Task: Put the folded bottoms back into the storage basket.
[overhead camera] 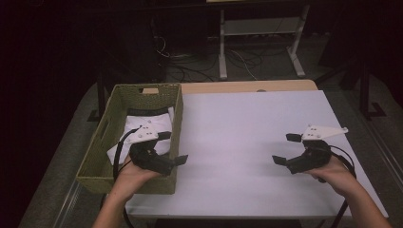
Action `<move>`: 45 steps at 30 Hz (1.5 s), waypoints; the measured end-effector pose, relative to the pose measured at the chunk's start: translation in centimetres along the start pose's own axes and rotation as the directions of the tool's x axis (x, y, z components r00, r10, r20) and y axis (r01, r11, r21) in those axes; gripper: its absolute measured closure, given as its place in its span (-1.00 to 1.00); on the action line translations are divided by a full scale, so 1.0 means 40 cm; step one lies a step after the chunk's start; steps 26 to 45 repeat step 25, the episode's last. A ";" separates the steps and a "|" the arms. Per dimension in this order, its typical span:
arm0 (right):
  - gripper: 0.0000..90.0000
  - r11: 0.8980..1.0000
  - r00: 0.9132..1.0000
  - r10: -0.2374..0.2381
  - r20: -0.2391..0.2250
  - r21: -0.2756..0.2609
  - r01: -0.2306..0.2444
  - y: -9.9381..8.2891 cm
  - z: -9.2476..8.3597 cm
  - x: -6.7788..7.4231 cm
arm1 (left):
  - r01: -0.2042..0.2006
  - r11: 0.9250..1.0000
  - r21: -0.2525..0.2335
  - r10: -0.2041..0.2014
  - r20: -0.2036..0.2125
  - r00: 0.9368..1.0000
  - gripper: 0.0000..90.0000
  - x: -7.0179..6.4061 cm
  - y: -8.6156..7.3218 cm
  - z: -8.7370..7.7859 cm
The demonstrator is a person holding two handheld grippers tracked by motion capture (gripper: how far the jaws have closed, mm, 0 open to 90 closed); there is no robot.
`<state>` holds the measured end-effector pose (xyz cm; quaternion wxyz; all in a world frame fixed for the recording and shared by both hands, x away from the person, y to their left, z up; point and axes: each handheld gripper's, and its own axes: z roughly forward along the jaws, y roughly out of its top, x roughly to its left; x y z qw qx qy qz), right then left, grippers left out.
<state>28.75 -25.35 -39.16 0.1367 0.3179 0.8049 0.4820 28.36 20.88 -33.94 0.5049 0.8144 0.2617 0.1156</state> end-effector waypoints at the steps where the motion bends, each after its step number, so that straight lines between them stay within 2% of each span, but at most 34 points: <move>1: -0.96 1.000 1.000 0.002 0.003 -0.005 -0.002 -0.005 -0.006 -0.001 | -0.005 1.000 0.004 0.005 0.001 1.000 -1.00 0.000 0.000 0.000; 10: -0.96 0.999 1.000 0.011 0.018 -0.034 -0.010 -0.026 -0.052 -0.003 | -0.003 1.000 0.006 0.003 0.009 1.000 -1.00 0.000 0.000 0.001; 16: -0.96 0.998 1.000 0.017 0.020 -0.065 -0.016 -0.014 -0.071 -0.007 | -0.003 1.000 0.013 0.003 0.010 1.000 -1.00 0.000 0.000 0.002; 45: -0.96 0.998 1.000 0.015 0.024 -0.062 -0.014 -0.014 -0.074 -0.012 | -0.001 1.000 0.010 0.001 0.010 1.000 -1.00 0.000 0.000 0.002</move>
